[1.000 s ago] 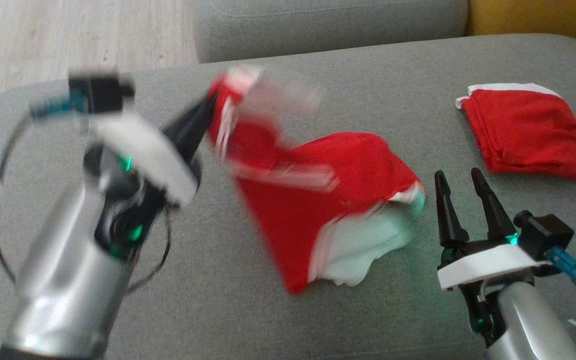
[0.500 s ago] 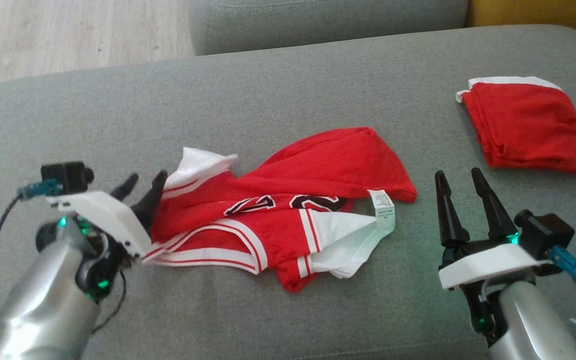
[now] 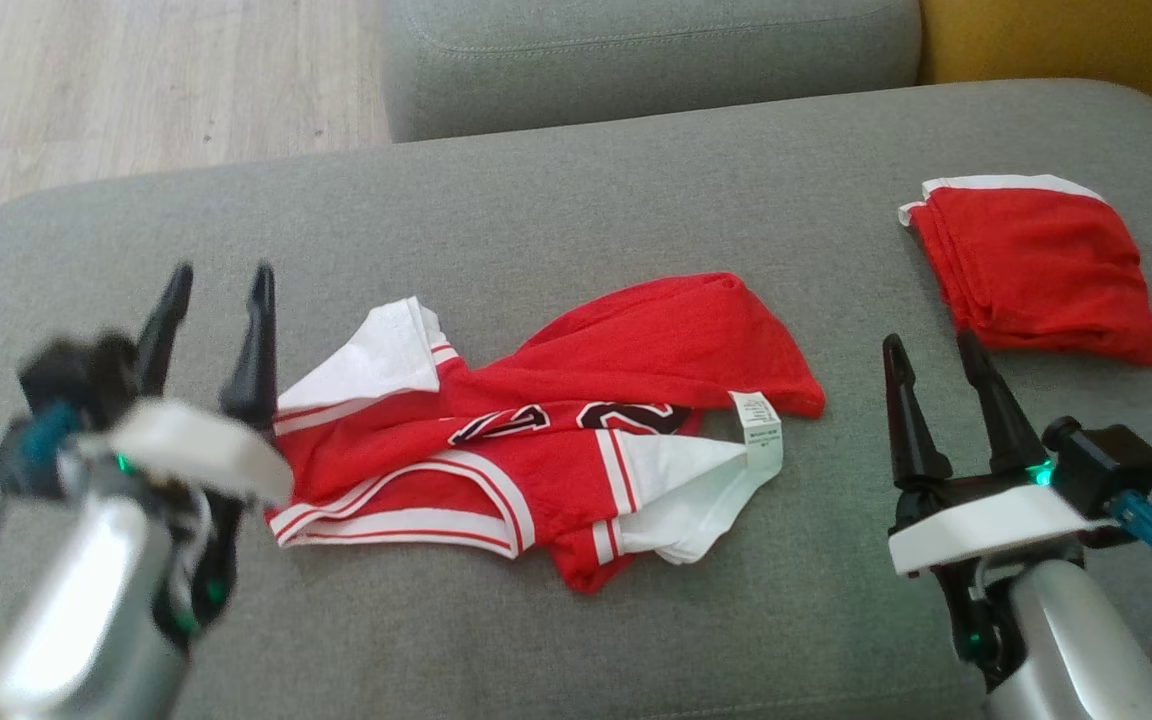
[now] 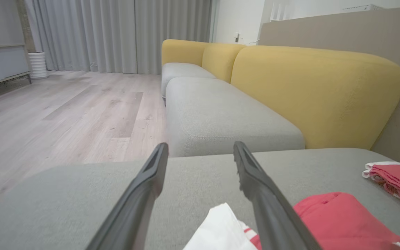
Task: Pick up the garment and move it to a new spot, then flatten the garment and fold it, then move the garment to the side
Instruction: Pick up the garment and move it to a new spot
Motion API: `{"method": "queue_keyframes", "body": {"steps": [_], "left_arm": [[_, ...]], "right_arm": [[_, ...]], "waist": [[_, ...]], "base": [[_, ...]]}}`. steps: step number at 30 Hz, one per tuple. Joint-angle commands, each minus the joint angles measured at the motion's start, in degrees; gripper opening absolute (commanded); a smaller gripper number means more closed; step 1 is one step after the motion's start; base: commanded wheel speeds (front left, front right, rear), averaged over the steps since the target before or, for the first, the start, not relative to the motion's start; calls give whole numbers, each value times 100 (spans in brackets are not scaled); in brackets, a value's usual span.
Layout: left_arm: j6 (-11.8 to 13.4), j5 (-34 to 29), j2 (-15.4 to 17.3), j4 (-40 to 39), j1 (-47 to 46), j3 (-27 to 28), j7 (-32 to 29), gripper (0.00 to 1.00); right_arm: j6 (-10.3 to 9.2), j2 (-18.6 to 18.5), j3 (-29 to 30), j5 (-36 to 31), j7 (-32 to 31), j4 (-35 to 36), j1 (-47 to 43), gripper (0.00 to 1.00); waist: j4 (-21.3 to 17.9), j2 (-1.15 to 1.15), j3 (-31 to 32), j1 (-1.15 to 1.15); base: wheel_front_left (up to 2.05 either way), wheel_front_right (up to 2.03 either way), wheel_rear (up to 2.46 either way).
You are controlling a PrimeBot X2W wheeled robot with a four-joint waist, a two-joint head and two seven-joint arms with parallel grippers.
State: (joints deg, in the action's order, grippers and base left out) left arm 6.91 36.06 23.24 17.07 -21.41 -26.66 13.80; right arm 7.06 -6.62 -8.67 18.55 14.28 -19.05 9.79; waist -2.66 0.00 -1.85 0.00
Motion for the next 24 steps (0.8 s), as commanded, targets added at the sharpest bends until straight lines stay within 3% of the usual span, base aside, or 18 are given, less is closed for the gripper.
{"method": "queue_keyframes", "body": {"steps": [1,4,8,11,15,24], "left_arm": [[257,-226,234,-464,93,335,94,100],[628,-560,111,-1050,629,510,114,100],[790,-1031,-218,-1618,1348,763,117,100],[716,-1206,-526,-1687,1704,886,118,100],[433,-1392,-820,-1549,1781,976,118,100],[26,-1735,-1196,-1355,1770,1323,119,100]], "right_arm": [[43,-104,-79,-47,28,247,13,100],[43,-109,-26,-70,31,311,-93,100],[43,-116,46,-74,31,312,-189,100],[43,-131,22,-101,-36,318,-228,100],[43,-161,-32,-116,-104,338,-198,100],[43,-191,-31,-125,-161,352,-197,100]], "waist": [[-11,0,15,0],[-6,0,22,0],[3,0,18,0],[33,0,-14,0],[87,0,-30,0],[152,0,-47,0]], "base": [[0,0,0],[0,0,0],[0,0,0],[0,0,0],[0,0,0],[0,0,0]]}}
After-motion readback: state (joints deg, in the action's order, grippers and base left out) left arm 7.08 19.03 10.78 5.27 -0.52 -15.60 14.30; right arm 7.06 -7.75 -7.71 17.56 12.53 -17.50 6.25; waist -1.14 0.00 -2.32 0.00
